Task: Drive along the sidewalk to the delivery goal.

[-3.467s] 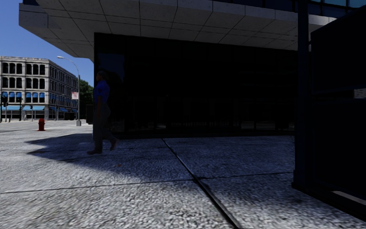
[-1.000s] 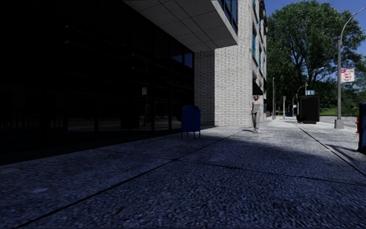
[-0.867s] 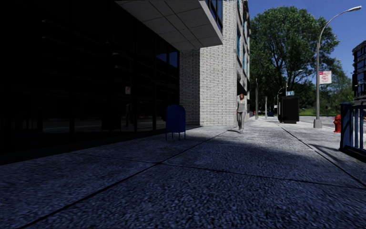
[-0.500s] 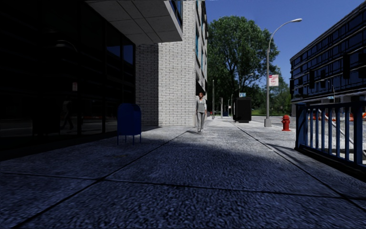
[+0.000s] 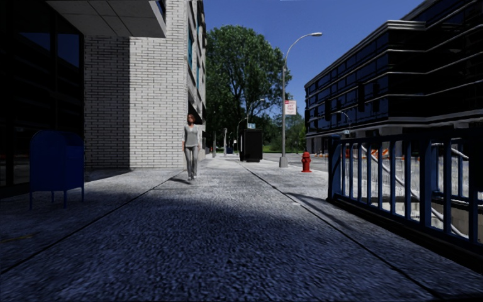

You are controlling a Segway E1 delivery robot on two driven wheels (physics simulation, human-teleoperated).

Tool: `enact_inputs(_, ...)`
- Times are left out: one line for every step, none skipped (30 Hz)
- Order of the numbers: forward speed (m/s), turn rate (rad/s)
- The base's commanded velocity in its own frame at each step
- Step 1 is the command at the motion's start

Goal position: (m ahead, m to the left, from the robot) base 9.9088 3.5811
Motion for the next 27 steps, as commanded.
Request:
enact_inputs(2.00,0.00)
enact_inputs(2.00,0.00)
enact_inputs(2.00,0.00)
enact_inputs(2.00,0.00)
enact_inputs(2.00,0.00)
enact_inputs(2.00,0.00)
enact_inputs(2.00,0.00)
enact_inputs(2.00,0.00)
enact_inputs(2.00,0.00)
enact_inputs(2.00,0.00)
enact_inputs(2.00,0.00)
enact_inputs(2.00,0.00)
enact_inputs(2.00,0.00)
enact_inputs(2.00,0.00)
enact_inputs(2.00,0.00)
enact_inputs(2.00,0.00)
enact_inputs(2.00,0.00)
enact_inputs(2.00,0.00)
enact_inputs(2.00,0.00)
enact_inputs(2.00,0.00)
enact_inputs(2.00,0.00)
enact_inputs(2.00,0.00)
enact_inputs(2.00,0.00)
enact_inputs(2.00,0.00)
enact_inputs(2.00,0.00)
enact_inputs(2.00,0.00)
enact_inputs(2.00,0.00)
